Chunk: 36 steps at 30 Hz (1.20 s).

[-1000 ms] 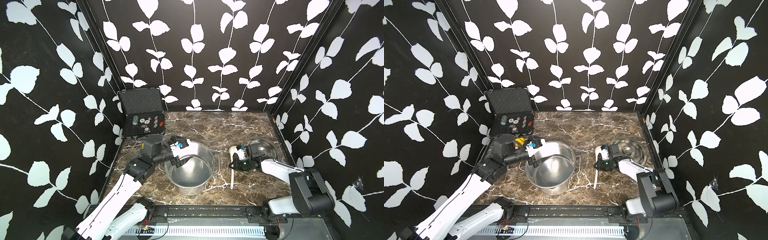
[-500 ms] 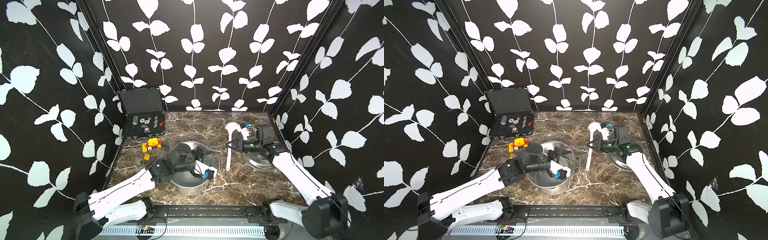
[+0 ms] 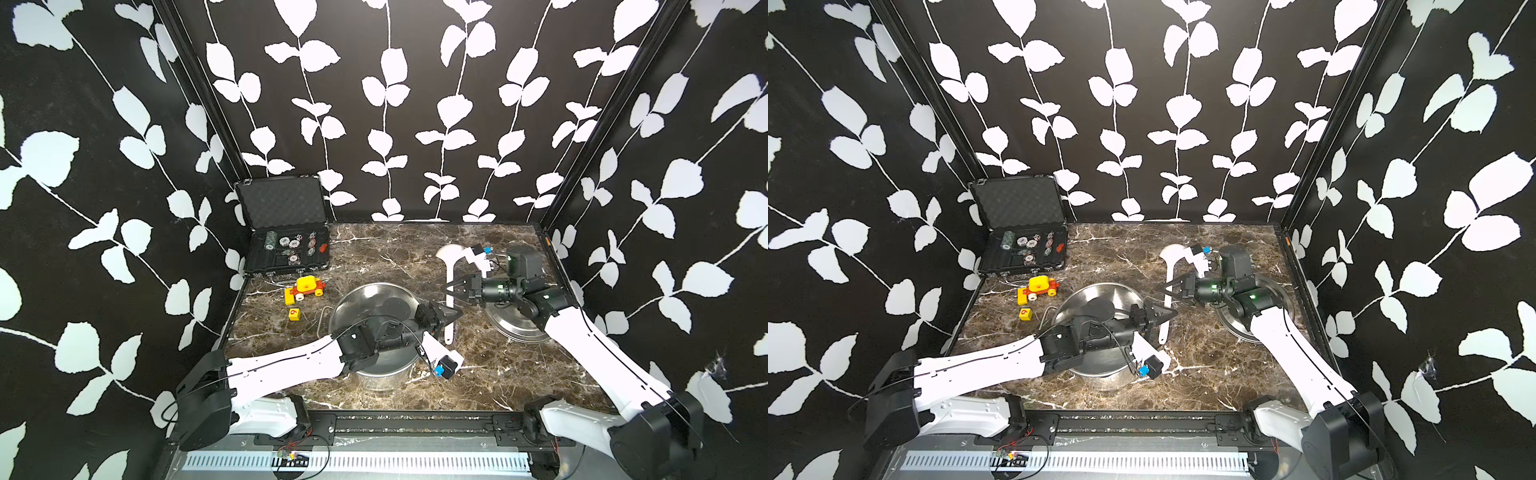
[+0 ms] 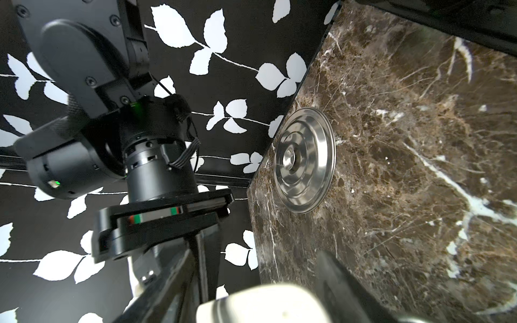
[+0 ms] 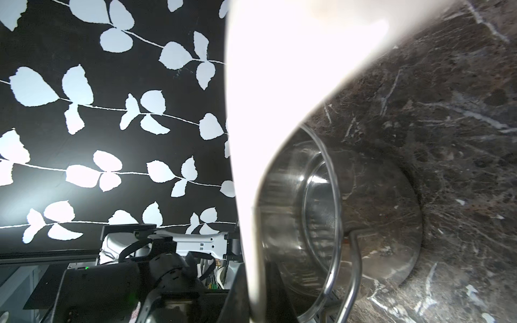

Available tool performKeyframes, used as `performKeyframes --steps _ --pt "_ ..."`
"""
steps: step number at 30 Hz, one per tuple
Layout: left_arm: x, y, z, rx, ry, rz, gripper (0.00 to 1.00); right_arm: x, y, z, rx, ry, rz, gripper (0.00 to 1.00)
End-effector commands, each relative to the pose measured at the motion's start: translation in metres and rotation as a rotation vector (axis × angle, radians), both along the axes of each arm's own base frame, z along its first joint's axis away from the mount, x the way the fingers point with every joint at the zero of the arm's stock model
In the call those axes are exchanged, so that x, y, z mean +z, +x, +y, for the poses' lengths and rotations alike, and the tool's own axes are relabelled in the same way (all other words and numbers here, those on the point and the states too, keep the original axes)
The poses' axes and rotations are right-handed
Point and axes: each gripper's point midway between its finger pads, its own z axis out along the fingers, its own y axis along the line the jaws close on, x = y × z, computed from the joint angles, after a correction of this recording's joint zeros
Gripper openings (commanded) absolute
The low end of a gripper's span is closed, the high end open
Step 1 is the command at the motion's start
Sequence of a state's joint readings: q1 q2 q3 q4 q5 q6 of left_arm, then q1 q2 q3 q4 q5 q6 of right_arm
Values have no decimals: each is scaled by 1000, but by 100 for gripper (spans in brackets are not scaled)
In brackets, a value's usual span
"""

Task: Stir the soup with a spoon
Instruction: Pick up the spoon from the center of the board.

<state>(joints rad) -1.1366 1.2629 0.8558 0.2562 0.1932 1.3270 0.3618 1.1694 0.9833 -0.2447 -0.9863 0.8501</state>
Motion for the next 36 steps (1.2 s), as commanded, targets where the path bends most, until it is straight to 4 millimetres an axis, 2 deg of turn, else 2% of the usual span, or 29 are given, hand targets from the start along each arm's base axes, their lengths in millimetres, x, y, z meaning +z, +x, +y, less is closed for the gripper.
performKeyframes --steps 1,6,8,12,14,18,21,24,29,32,36 --pt "23 1 -1 6 -72 -41 62 31 -6 6 34 57 -77 0" --pt "24 1 -2 6 -71 -47 34 36 -9 10 41 75 -80 0" --pt "22 3 -2 15 -65 -54 29 40 -12 12 53 83 -89 0" --pt "28 4 -1 21 -104 -66 11 41 -18 16 75 83 -98 0" --pt "36 4 0 27 -132 -71 0 41 -21 16 75 84 -109 7" --pt "59 5 5 46 -234 -72 0 52 -27 15 71 100 -213 31" --pt "82 3 12 58 -306 -53 0 64 -34 10 52 92 -355 61" --pt "113 2 24 76 -406 -31 0 72 -41 5 42 101 -466 80" --pt "157 5 56 173 -510 122 0 67 -45 -10 -35 47 -635 90" --pt "171 8 82 248 -546 289 0 57 -42 -20 -96 -13 -690 92" --pt "179 7 116 331 -543 527 0 35 -26 -31 -170 -131 -686 92"
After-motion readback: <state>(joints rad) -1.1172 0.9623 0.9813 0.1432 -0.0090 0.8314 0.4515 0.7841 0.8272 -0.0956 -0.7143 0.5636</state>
